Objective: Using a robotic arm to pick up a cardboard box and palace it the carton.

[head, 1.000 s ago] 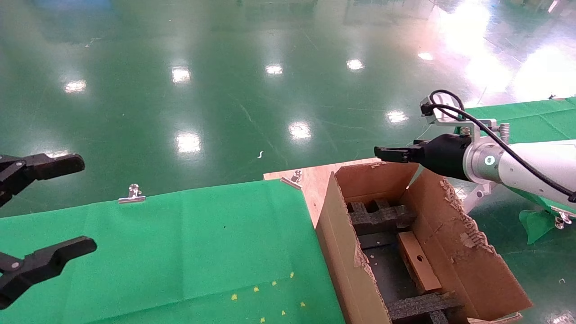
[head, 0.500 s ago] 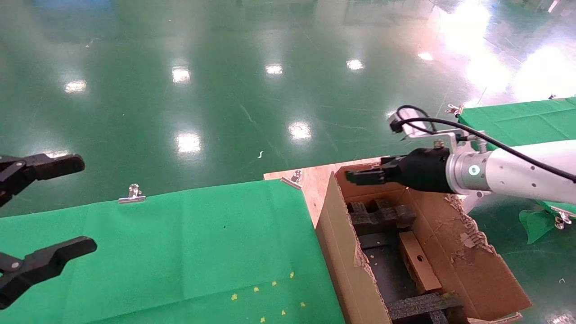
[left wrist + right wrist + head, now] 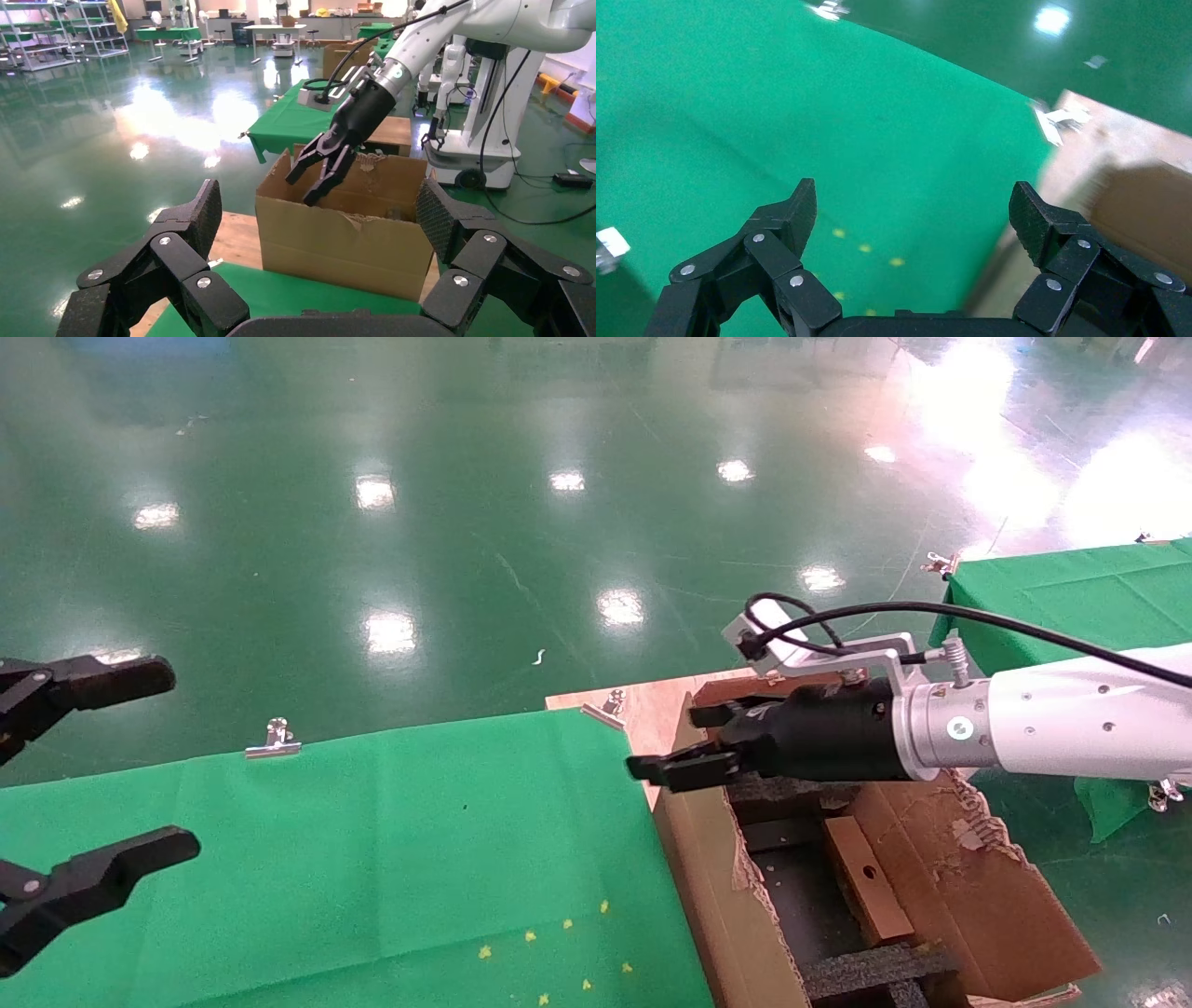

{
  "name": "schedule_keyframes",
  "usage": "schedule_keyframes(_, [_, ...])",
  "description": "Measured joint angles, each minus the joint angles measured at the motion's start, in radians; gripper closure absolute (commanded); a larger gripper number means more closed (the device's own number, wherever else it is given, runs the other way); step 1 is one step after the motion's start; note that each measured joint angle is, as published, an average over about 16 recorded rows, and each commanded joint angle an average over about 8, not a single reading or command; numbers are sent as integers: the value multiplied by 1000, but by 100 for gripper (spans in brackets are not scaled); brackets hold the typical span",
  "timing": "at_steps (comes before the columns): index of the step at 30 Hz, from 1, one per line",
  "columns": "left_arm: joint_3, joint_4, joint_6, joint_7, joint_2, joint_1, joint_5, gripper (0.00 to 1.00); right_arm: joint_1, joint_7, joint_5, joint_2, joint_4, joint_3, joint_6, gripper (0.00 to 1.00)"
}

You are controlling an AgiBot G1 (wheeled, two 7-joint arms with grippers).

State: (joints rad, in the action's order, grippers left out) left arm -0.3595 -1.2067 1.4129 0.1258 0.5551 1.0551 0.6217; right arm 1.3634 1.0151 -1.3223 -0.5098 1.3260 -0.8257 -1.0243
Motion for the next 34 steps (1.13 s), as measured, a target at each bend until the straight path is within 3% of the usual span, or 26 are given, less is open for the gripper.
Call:
schedule_keyframes(26, [0,0,0,0,0,0,0,0,-248,-710,508,-87,-36,469,-405,0])
schedule_keyframes(34, [0,0,0,0,0,0,0,0,-286,-815,586,-100,-41,541,-467,0])
